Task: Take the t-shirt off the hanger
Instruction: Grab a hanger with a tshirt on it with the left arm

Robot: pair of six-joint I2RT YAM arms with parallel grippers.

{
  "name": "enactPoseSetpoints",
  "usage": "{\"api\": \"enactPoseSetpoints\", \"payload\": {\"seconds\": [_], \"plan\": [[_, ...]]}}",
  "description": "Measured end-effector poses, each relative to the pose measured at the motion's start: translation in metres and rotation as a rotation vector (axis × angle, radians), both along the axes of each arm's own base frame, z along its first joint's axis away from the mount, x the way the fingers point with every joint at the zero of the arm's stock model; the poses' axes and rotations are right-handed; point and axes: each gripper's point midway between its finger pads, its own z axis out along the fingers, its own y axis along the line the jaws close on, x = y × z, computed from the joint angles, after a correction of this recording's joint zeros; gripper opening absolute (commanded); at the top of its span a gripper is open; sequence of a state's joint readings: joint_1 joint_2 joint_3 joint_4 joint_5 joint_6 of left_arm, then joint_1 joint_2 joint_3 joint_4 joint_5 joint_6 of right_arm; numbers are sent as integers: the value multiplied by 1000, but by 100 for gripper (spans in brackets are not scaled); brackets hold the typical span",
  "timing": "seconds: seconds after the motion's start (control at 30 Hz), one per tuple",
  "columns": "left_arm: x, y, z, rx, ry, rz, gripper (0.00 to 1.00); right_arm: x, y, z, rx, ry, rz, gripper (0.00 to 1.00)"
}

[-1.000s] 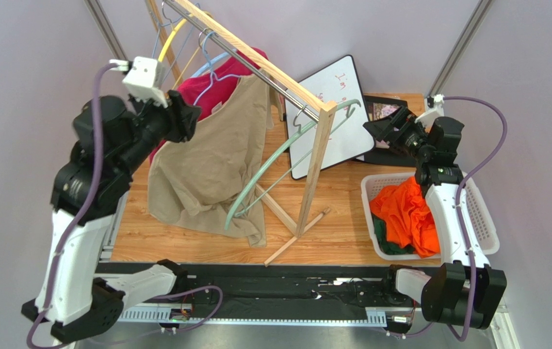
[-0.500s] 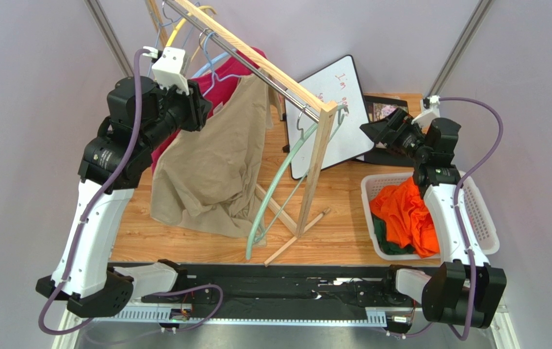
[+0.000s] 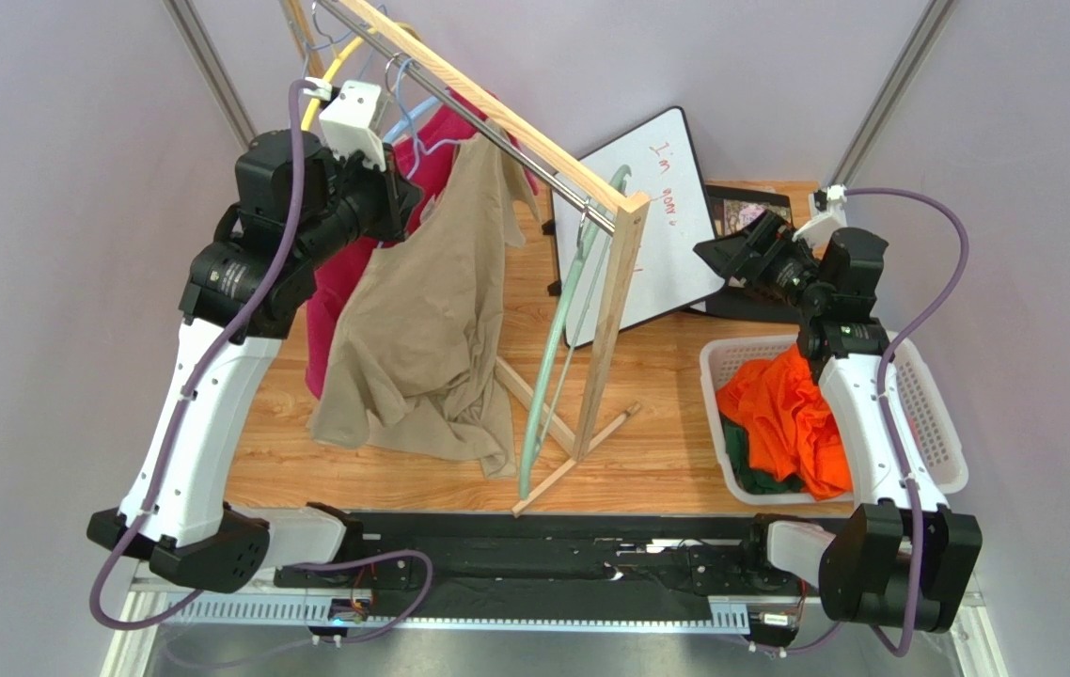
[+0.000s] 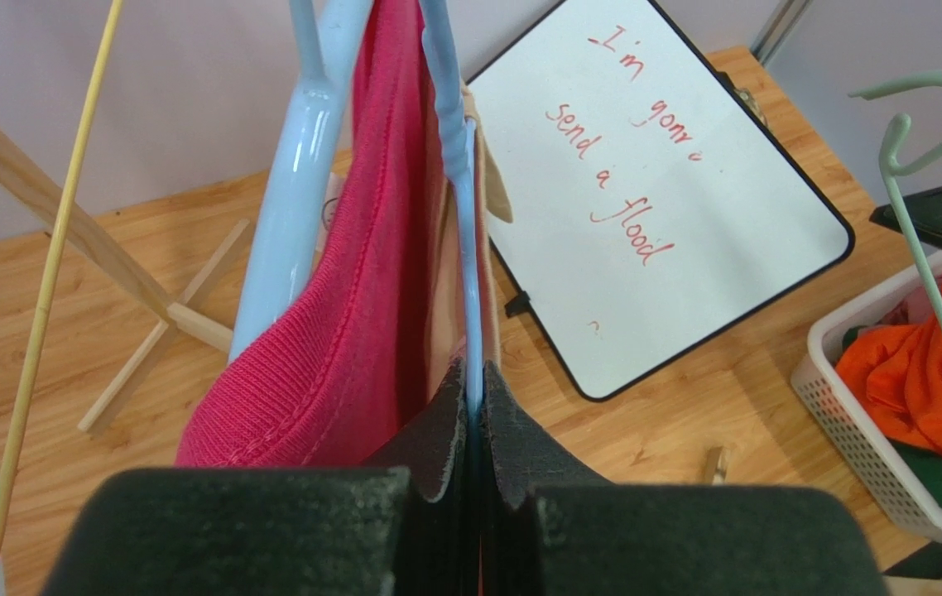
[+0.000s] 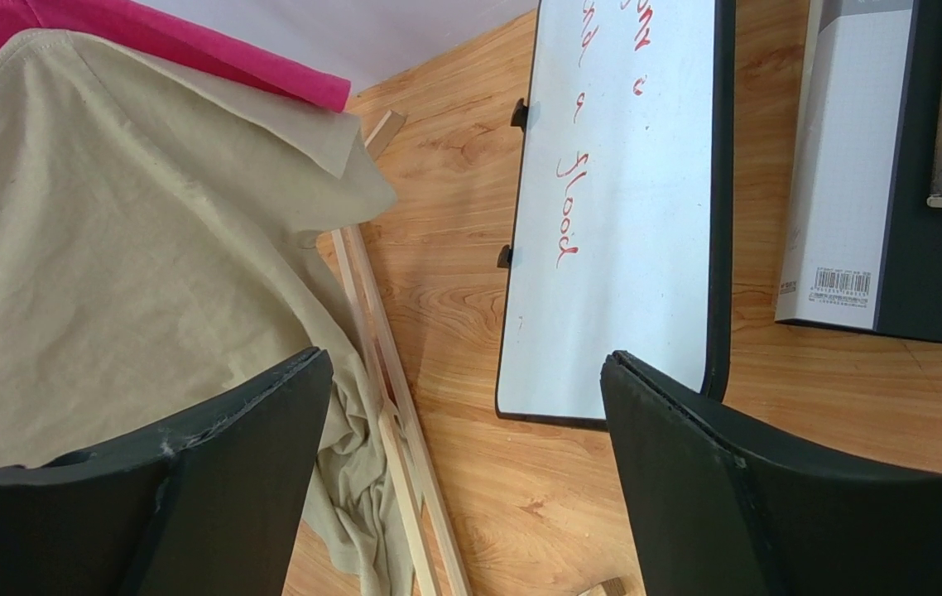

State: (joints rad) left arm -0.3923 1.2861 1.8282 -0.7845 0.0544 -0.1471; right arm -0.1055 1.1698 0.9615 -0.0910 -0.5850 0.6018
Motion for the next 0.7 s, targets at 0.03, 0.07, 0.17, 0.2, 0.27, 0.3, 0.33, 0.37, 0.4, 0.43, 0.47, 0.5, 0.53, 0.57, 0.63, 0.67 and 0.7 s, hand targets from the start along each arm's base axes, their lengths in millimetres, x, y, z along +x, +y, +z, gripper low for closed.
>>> {"api": "enactPoseSetpoints", "payload": {"seconds": [0.03, 0.07, 0.17, 0.2, 0.27, 0.3, 0.33, 0.37, 0.4, 0.43, 0.47, 0.5, 0.53, 0.57, 0.63, 0.67, 0.7], "plan": [[0, -1, 1, -4, -3, -5, 0, 0, 0, 0, -1, 0, 0, 86], [-1, -1, 3, -8, -9, -7, 0, 0, 0, 0, -2, 0, 0, 86], [-2, 1, 3, -26, -36, -5, 0, 0, 0, 0, -4, -1, 0, 86], [-4, 2, 4, -35, -51, -6, 0, 0, 0, 0, -4, -2, 0, 86], [-9, 4, 4, -57, -79, -5, 0, 0, 0, 0, -4, -1, 0, 86], [-11, 4, 6, -76, -100, -5, 0, 0, 0, 0, -5, -1, 0, 86], [-14, 6, 8, -93, -124, -2, 0, 0, 0, 0, -5, -1, 0, 86], [-16, 6, 11, -110, -142, -3, 0, 0, 0, -1, -5, -1, -1, 86], [-18, 7, 15, -128, -164, -3, 0, 0, 0, -1, -5, -1, -1, 86], [-20, 7, 18, -145, -184, -3, 0, 0, -1, -1, -7, -1, -2, 86], [-21, 7, 19, -159, -197, -4, 0, 0, -1, -2, -8, 1, -3, 86], [-22, 7, 21, -178, -217, -5, 0, 0, -1, -3, -9, 2, -5, 86], [-23, 6, 22, -190, -228, -8, 0, 0, -1, -4, -10, 4, -5, 86], [-23, 5, 23, -205, -243, -11, 0, 0, -1, -4, -12, 4, -6, 86], [-22, 5, 24, -237, -274, -11, 0, 0, -2, -5, -16, 4, -7, 86], [-21, 5, 24, -249, -285, -9, 0, 0, -2, -5, -17, 4, -8, 86], [-21, 5, 23, -263, -294, -7, 0, 0, -2, -5, -18, 4, -8, 86]]}}
